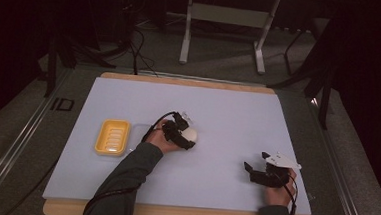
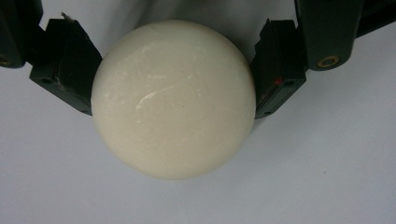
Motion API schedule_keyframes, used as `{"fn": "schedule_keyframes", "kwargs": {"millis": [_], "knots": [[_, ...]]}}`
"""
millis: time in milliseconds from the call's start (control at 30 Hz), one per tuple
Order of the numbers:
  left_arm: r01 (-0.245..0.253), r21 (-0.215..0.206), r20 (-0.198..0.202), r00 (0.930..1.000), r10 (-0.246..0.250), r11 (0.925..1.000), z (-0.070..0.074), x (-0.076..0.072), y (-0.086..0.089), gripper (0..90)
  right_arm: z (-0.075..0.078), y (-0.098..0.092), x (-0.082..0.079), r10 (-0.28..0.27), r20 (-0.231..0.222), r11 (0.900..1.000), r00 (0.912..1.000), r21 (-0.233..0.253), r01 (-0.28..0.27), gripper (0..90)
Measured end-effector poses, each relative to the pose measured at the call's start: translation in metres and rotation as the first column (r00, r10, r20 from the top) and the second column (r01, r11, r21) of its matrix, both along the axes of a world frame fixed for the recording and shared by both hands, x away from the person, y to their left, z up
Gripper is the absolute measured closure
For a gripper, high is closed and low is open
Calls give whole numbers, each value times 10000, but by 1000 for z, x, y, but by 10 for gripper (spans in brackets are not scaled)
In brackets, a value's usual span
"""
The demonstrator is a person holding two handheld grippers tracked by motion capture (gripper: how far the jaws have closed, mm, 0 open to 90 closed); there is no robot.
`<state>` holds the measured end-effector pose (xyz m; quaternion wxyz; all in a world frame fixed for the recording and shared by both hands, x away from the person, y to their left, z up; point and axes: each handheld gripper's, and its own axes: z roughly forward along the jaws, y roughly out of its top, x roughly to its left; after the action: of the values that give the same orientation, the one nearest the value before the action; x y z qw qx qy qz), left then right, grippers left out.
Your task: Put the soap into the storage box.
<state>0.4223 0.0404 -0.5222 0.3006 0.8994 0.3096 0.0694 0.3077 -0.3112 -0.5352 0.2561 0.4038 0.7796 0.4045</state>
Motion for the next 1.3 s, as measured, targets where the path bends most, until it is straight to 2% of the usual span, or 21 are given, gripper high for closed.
{"fn": "schedule_keyframes", "kwargs": {"millis": [567, 733, 933, 1100, 1300], "knots": [[56, -197, 167, 9998, -53, 9998, 12, -3, 7, 250, 0, 0, 0, 4, 1, 10000, 10000, -16, -4, 181], [55, -311, 169, 9998, -49, 9995, 19, -4, 13, 250, 0, 0, 0, -2, 6, 10000, 10000, -17, 2, 181], [142, -194, 224, 9997, -138, 9997, 25, -6, 19, 250, 0, 0, 0, -2, 11, 10000, 10000, -20, 2, 182], [34, -356, 248, 9997, -25, 9994, 30, -6, 26, 250, 0, 0, 0, -3, 3, 10000, 10000, -26, 3, 181], [-21, -283, 279, 9996, 29, 9996, 34, -6, 32, 250, 0, 0, 0, -8, 3, 10000, 10000, -26, 8, 182]]}}
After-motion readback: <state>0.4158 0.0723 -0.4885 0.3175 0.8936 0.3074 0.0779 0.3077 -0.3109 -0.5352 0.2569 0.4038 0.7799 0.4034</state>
